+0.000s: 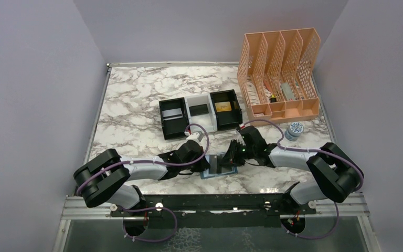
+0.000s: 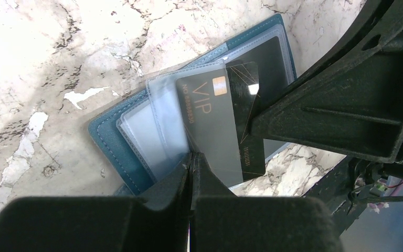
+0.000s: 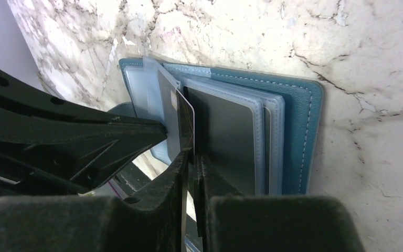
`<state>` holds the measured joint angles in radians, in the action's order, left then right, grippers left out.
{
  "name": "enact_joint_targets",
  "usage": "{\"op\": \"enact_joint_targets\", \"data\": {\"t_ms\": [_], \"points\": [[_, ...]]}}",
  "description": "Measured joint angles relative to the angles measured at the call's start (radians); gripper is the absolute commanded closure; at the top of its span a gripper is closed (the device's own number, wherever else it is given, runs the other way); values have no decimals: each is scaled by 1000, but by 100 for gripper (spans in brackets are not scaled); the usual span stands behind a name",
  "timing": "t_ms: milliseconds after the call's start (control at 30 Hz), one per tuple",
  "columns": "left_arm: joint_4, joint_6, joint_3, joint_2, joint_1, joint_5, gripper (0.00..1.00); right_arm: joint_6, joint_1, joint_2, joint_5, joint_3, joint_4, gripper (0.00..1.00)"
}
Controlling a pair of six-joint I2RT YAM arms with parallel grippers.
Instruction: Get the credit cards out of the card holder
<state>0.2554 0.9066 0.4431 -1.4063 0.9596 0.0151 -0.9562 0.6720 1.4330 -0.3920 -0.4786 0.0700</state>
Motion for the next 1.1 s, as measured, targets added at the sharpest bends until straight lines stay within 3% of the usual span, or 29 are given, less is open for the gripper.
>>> {"op": "enact_joint_targets", "data": {"t_ms": [167,400,633,833,1100], "points": [[0,0,0,0,0,0,100,-2,-5,1,-26,11,30,99],[-6,0,6,-3,0,0,100,0,-24,-6,-38,15,33,99],[-6,-1,7,-4,0,0,100,13,-46,-31,-44,33,27,85],[-6,-5,8,-5,0,0,100,-19,-48,-27,-84,75,102,80],[-6,-8,13,-11,0,-3,100,-52,-48,14,-123,111,241,82]]}}
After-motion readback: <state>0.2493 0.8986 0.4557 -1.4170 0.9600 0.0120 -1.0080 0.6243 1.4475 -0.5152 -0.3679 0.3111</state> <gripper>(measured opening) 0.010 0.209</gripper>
